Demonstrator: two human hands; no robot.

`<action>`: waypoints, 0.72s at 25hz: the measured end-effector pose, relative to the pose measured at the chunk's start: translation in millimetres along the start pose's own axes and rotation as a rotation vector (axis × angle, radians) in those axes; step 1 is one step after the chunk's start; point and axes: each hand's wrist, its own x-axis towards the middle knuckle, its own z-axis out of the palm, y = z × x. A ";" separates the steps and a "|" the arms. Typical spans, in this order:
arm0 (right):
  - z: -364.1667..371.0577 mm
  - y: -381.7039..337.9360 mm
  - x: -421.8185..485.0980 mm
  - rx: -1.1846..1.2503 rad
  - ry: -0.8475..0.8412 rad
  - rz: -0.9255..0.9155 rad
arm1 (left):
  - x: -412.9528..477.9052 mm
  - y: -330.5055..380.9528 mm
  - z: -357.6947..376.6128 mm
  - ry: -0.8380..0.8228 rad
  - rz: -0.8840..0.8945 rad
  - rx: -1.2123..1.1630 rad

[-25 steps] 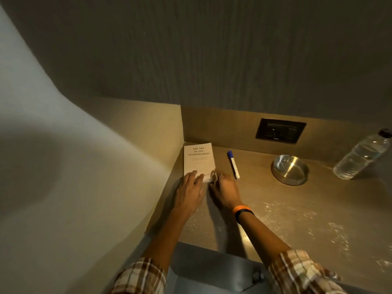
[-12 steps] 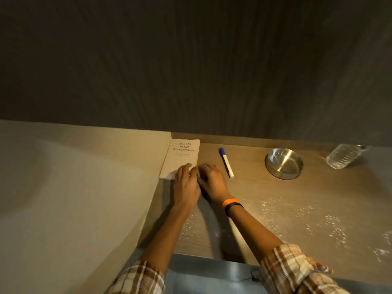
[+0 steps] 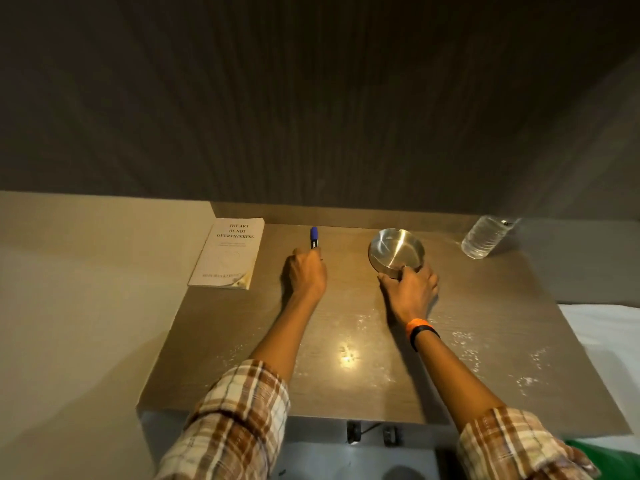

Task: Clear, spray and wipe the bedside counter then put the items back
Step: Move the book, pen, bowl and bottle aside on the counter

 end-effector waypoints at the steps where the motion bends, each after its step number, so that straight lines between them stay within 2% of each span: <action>1: 0.5 4.1 2.8 0.022 -0.007 -0.022 | 2.7 0.9 -1.3 -0.009 -0.021 -0.036; 4: 5.5 -3.6 0.9 0.126 -0.025 -0.132 | 2.7 -9.0 -14.4 0.026 -0.054 -0.164; 8: 23.9 -62.9 -24.9 0.243 -0.126 -0.260 | -4.3 -54.4 -49.7 0.178 -0.094 -0.270; 10: 36.6 -101.7 -40.5 0.288 -0.182 -0.330 | -1.2 -83.4 -68.3 0.240 -0.143 -0.251; 13: 56.3 -159.7 -56.2 0.369 -0.239 -0.407 | 11.4 -125.6 -89.4 0.234 -0.183 -0.163; 16: 75.7 -201.1 -61.5 0.282 -0.268 -0.461 | 21.4 -149.2 -95.0 0.204 -0.180 -0.063; 18: 83.7 -216.8 -63.4 0.256 -0.248 -0.450 | 24.8 -156.2 -93.3 0.217 -0.169 -0.091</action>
